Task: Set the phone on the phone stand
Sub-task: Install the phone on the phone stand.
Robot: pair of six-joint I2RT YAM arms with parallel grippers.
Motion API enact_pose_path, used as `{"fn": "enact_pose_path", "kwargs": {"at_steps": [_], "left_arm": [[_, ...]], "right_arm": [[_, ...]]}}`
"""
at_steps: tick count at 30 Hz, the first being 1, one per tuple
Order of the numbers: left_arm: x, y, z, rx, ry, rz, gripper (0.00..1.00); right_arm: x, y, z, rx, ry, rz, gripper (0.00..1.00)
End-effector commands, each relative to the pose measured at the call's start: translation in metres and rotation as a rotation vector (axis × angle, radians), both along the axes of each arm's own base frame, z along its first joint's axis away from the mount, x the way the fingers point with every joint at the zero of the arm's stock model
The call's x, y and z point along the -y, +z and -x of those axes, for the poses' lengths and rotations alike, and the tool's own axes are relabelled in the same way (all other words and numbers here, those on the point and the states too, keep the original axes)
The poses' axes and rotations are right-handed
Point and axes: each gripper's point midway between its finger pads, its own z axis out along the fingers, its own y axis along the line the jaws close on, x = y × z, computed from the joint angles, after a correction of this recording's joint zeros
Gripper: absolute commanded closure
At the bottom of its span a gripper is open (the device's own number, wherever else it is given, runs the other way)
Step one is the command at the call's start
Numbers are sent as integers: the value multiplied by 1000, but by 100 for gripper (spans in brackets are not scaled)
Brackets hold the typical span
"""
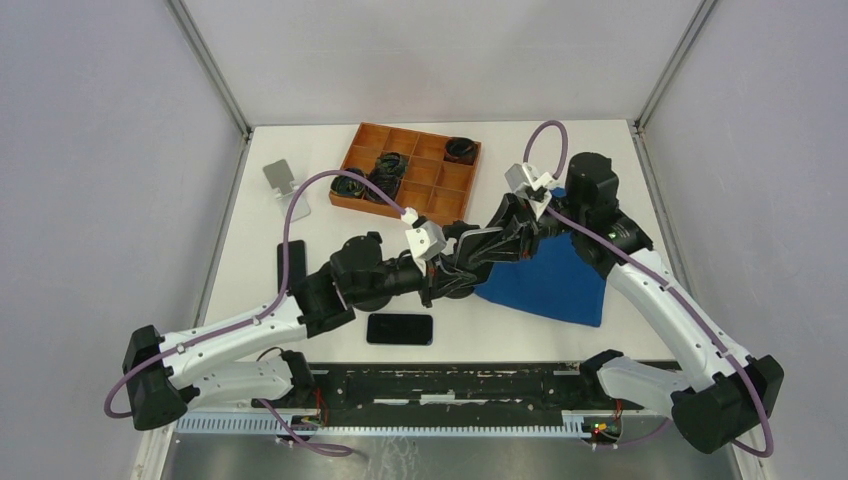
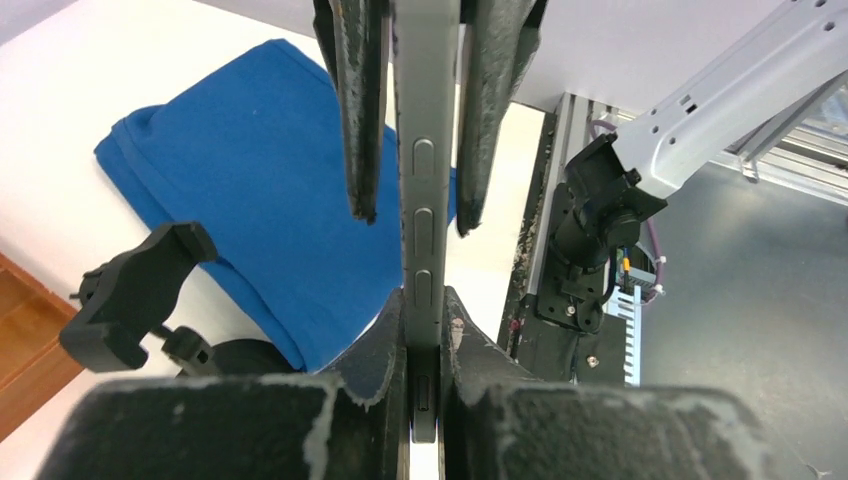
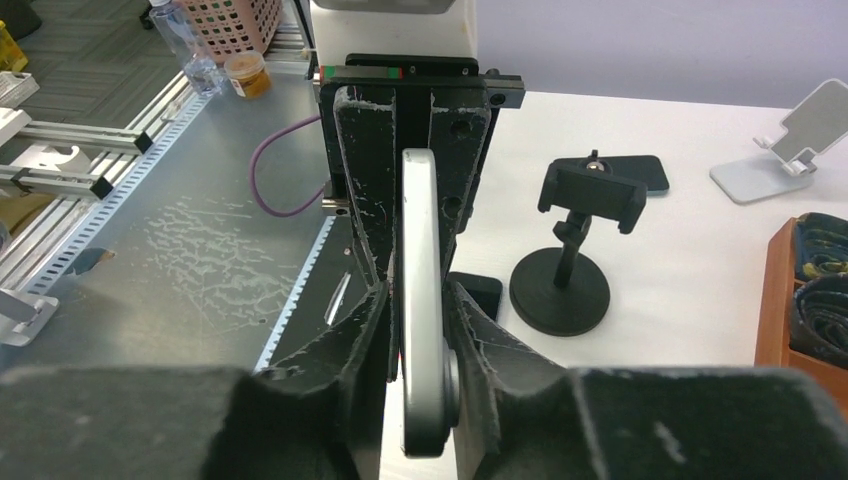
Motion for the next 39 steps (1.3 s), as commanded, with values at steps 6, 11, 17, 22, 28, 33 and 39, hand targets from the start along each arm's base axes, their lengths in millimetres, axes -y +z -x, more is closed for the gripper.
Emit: {"fn": "enact_pose_path", "kwargs": {"at_steps": [6, 11, 17, 22, 28, 33, 39], "left_arm": [[-10, 15, -5, 42, 1, 32, 98], [-8, 15, -6, 42, -10, 32, 98], [-9, 16, -8, 44, -4, 33, 98], [-11, 15, -11, 41, 14, 34, 98], [-17, 17, -23, 23, 96, 40, 76], [-30, 19, -39, -26, 231, 41, 42], [-54, 12, -66, -101, 455, -31, 20]], "right_arm": [[-8, -6, -10, 133, -22, 83, 60], [-14, -15, -5, 134, 2, 127, 61], [-15, -15, -4, 153, 0, 143, 80], [-14, -12, -6, 178, -11, 152, 100], [-10, -10, -13, 227, -61, 170, 100], [8, -2, -37, 237, -156, 159, 100], [41, 2, -67, 199, -247, 114, 100]]}}
